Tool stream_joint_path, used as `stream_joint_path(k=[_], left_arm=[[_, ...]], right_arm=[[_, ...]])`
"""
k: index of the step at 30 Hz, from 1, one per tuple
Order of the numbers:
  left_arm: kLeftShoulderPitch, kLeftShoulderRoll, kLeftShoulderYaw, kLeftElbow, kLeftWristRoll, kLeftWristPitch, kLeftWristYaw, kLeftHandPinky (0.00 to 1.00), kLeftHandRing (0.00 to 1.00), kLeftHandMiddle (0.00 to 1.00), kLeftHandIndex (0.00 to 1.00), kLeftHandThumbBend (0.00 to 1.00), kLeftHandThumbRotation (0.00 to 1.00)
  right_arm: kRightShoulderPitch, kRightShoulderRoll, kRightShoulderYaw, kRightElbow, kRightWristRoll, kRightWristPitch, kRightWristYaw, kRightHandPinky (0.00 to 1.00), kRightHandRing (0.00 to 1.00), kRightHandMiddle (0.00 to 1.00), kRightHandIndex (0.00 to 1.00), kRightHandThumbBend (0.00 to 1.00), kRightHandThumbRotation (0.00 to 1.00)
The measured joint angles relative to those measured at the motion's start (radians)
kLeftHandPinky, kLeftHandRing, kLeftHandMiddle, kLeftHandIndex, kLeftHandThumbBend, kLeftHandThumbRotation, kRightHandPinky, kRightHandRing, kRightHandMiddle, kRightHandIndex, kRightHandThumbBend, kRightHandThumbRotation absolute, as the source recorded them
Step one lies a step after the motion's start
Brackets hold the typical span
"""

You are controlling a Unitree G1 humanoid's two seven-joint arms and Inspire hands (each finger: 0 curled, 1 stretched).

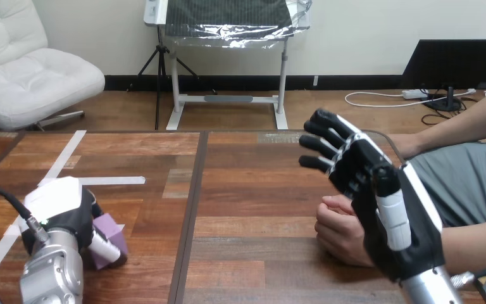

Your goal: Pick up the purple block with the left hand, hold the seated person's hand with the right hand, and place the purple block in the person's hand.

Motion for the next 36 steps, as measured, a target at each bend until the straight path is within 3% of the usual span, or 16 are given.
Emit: stream_joint_path(k=[15, 22, 23, 28, 36], left_arm=[[0.019, -0.009, 0.025, -0.178, 0.0, 0.025, -0.032, 0.1, 0.18, 0.29, 0.44, 0.76, 0.0], [0.022, -0.009, 0.038, -0.276, 0.002, 0.034, -0.061, 0.1, 0.18, 0.29, 0.44, 0.76, 0.0], [0.022, -0.009, 0.039, -0.29, 0.002, 0.036, -0.066, 0.16, 0.22, 0.32, 0.44, 0.75, 0.0], [0.023, -0.009, 0.047, -0.363, 0.005, 0.058, -0.106, 0.24, 0.28, 0.35, 0.45, 0.75, 0.0], [0.024, -0.01, 0.055, -0.461, 0.01, 0.098, -0.167, 0.17, 0.23, 0.33, 0.45, 0.74, 0.0]], right_arm=[[-0.139, -0.101, -0.062, 0.132, -0.145, -0.09, -0.058, 0.82, 0.87, 0.89, 0.89, 0.9, 0.91], [-0.194, -0.173, -0.088, 0.2, -0.205, -0.133, -0.072, 0.82, 0.88, 0.9, 0.9, 0.9, 0.9], [-0.201, -0.185, -0.092, 0.211, -0.215, -0.141, -0.074, 0.82, 0.89, 0.91, 0.91, 0.91, 0.91], [-0.236, -0.248, -0.106, 0.272, -0.267, -0.184, -0.085, 0.83, 0.9, 0.92, 0.92, 0.91, 0.9], [-0.286, -0.346, -0.123, 0.377, -0.308, -0.24, -0.085, 0.84, 0.91, 0.93, 0.93, 0.92, 0.86]])
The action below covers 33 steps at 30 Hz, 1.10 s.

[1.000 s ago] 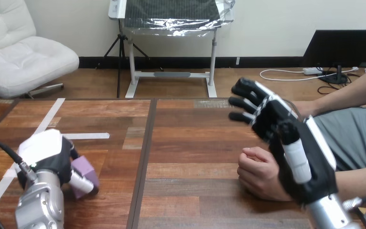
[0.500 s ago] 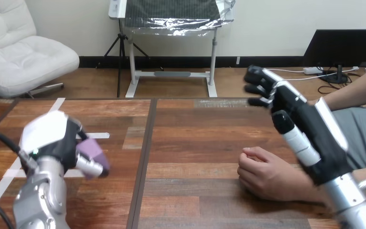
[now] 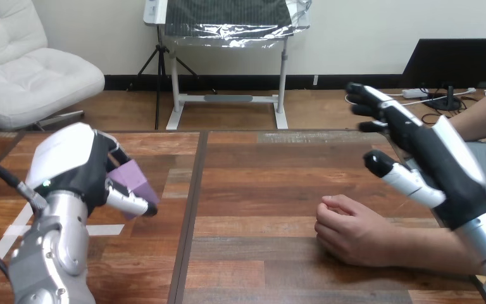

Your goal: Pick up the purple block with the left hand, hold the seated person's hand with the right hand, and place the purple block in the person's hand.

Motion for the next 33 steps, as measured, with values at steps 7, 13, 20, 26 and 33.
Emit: stream_joint_path(k=[7, 13, 20, 26, 33], left_arm=[[0.004, 0.0, 0.009, -0.066, 0.0, 0.005, -0.028, 0.11, 0.17, 0.27, 0.44, 0.74, 0.0], [0.005, 0.0, 0.011, -0.121, 0.006, 0.019, -0.058, 0.1, 0.16, 0.26, 0.44, 0.74, 0.0], [0.007, -0.002, 0.011, -0.169, 0.024, 0.031, -0.085, 0.11, 0.17, 0.27, 0.44, 0.75, 0.0], [0.01, -0.005, 0.013, -0.195, 0.038, 0.034, -0.098, 0.11, 0.17, 0.27, 0.44, 0.76, 0.0], [0.01, -0.008, 0.015, -0.203, 0.043, 0.034, -0.105, 0.1, 0.16, 0.26, 0.43, 0.76, 0.0]], right_arm=[[-0.037, -0.084, -0.007, 0.073, -0.029, -0.021, 0.0, 0.8, 0.88, 0.92, 0.94, 0.96, 0.84], [-0.054, -0.148, -0.007, 0.107, -0.069, -0.025, 0.002, 0.8, 0.89, 0.93, 0.94, 0.97, 0.8], [-0.065, -0.212, -0.003, 0.13, -0.111, -0.024, 0.016, 0.8, 0.9, 0.94, 0.94, 0.99, 0.74], [-0.071, -0.256, 0.003, 0.148, -0.138, -0.009, 0.036, 0.79, 0.91, 0.96, 0.96, 1.0, 0.72], [-0.071, -0.309, 0.022, 0.149, -0.193, 0.039, 0.066, 0.77, 0.92, 0.97, 0.98, 1.0, 0.71]])
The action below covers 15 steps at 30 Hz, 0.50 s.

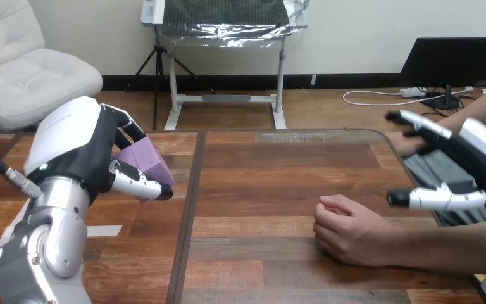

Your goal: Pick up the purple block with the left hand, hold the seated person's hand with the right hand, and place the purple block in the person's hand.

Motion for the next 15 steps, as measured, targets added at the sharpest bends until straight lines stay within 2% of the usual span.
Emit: stream_joint_path(k=[7, 15], left_arm=[[0.005, -0.002, 0.006, 0.0, 0.002, 0.0, 0.0, 0.1, 0.17, 0.27, 0.43, 0.76, 0.0], [0.01, -0.004, 0.013, 0.0, 0.002, 0.0, 0.0, 0.1, 0.17, 0.28, 0.44, 0.76, 0.0]], right_arm=[[0.0, -0.045, 0.022, 0.002, -0.046, 0.034, 0.024, 0.77, 0.93, 0.97, 0.99, 1.0, 0.69], [-0.003, -0.093, 0.05, 0.011, -0.078, 0.032, 0.045, 0.88, 0.94, 0.96, 0.99, 1.0, 0.66]])
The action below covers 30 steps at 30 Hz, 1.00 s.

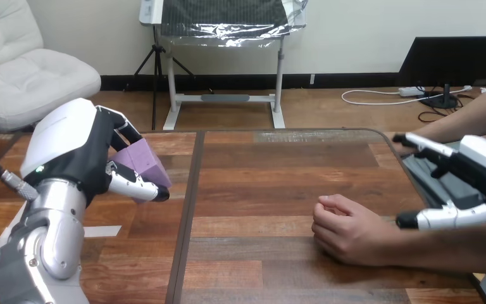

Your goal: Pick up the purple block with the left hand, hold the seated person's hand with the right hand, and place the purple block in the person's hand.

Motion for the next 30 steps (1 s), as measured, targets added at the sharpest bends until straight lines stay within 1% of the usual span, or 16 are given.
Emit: stream_joint_path(k=[5, 13, 17, 22, 25, 30], left_arm=[[0.001, -0.001, 0.001, 0.0, 0.0, 0.0, 0.0, 0.11, 0.18, 0.28, 0.44, 0.75, 0.0], [0.001, -0.006, 0.001, 0.0, 0.0, 0.001, -0.001, 0.1, 0.17, 0.27, 0.44, 0.75, 0.0], [0.001, -0.008, 0.001, 0.0, 0.0, 0.003, -0.003, 0.1, 0.17, 0.27, 0.44, 0.75, 0.0], [0.001, -0.013, 0.001, 0.0, 0.0, 0.006, -0.006, 0.11, 0.17, 0.27, 0.44, 0.75, 0.0], [0.001, -0.017, 0.002, 0.0, 0.0, 0.007, -0.008, 0.11, 0.17, 0.27, 0.44, 0.76, 0.0], [0.001, -0.022, 0.002, 0.0, 0.0, 0.008, -0.01, 0.1, 0.17, 0.27, 0.44, 0.75, 0.0]], right_arm=[[-0.012, -0.027, 0.023, 0.025, -0.027, -0.015, 0.011, 0.93, 0.94, 0.96, 0.98, 1.0, 0.61], [-0.034, -0.052, 0.057, 0.071, -0.062, -0.036, 0.018, 0.95, 0.94, 0.95, 0.97, 1.0, 0.54], [-0.044, -0.062, 0.074, 0.087, -0.08, -0.038, 0.023, 0.95, 0.93, 0.95, 0.96, 1.0, 0.52], [-0.05, -0.067, 0.086, 0.104, -0.097, -0.042, 0.026, 0.95, 0.93, 0.94, 0.95, 1.0, 0.52], [-0.05, -0.071, 0.092, 0.108, -0.114, -0.043, 0.026, 0.94, 0.93, 0.94, 0.95, 1.0, 0.51], [-0.05, -0.082, 0.113, 0.11, -0.135, -0.041, 0.026, 0.95, 0.93, 0.94, 0.95, 1.0, 0.51]])
